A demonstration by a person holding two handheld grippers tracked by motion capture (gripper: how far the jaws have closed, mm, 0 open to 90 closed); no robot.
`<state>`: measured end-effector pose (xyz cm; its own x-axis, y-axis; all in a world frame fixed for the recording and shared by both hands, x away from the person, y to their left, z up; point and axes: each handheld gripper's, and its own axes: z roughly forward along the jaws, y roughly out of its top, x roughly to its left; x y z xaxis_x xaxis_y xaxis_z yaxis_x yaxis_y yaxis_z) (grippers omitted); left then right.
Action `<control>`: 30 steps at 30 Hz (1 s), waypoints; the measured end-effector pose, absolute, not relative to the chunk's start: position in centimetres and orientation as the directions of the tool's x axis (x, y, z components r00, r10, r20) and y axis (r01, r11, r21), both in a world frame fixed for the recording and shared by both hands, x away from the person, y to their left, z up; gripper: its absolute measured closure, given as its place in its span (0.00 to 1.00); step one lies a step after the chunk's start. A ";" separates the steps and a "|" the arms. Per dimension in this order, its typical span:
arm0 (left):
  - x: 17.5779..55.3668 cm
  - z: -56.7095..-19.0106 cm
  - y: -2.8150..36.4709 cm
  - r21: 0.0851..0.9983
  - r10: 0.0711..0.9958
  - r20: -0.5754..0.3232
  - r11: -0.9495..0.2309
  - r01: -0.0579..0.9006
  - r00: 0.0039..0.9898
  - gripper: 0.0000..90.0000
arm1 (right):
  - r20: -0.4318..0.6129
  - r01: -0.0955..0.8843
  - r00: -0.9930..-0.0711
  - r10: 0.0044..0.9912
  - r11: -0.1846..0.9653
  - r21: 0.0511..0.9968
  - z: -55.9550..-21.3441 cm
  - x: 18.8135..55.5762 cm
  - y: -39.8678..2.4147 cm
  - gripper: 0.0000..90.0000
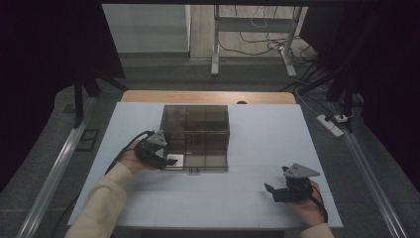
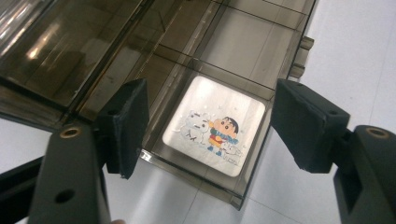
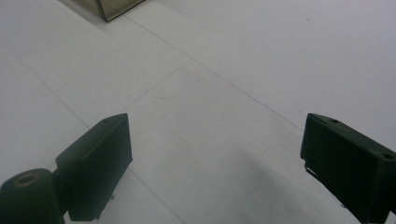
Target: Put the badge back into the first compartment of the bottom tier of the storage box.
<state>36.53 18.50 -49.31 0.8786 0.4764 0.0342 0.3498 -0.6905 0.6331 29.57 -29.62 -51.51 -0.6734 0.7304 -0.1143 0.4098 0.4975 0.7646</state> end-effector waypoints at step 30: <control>33.2 -49.2 18.7 0.756 0.550 -0.033 -0.533 0.381 0.835 0.32 | -0.111 0.407 -0.668 0.736 0.486 0.774 -51.4 29.4 -29.9 0.10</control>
